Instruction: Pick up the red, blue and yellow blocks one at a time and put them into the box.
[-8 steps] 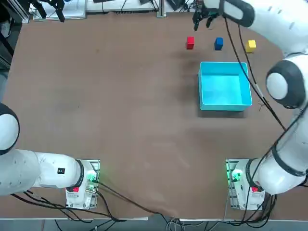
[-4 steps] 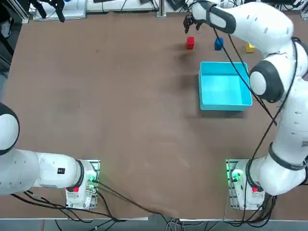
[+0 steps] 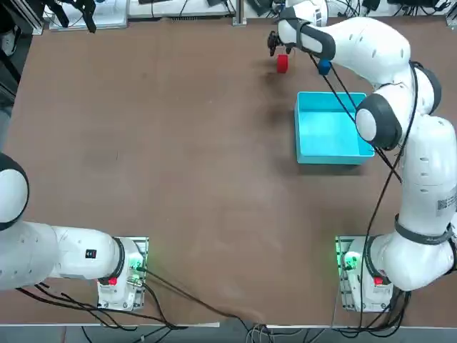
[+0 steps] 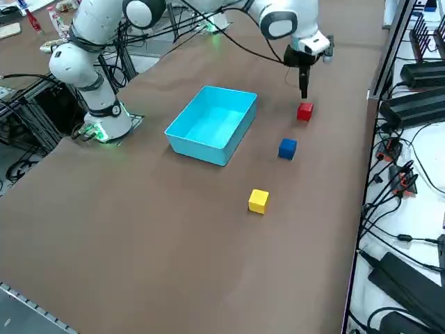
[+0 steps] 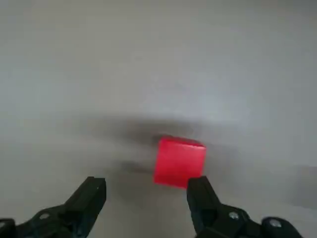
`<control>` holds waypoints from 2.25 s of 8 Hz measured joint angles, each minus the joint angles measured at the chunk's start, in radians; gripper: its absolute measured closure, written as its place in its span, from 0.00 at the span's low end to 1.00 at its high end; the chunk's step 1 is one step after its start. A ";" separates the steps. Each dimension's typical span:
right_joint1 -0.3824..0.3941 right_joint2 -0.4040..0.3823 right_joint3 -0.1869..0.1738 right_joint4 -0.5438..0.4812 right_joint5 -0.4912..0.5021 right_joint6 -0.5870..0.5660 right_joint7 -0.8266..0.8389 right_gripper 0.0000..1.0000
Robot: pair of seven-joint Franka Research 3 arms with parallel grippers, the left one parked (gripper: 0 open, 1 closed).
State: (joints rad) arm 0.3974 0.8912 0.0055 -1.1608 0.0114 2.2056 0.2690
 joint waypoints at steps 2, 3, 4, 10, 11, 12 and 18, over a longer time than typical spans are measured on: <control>0.001 0.022 -0.023 0.009 -0.003 0.006 0.007 0.00; 0.004 0.031 -0.031 0.011 -0.005 0.008 0.013 0.00; 0.011 0.043 -0.040 0.011 -0.006 0.018 0.019 0.00; 0.033 0.101 -0.069 0.014 -0.009 0.087 0.040 0.00; 0.033 0.106 -0.071 0.014 -0.009 0.089 0.040 0.00; 0.033 0.111 -0.071 0.015 -0.009 0.092 0.048 0.02; 0.032 0.054 -0.072 0.024 -0.006 0.000 0.076 0.30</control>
State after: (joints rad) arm 0.4298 0.9450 -0.0669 -1.1373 0.0053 2.2056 0.3452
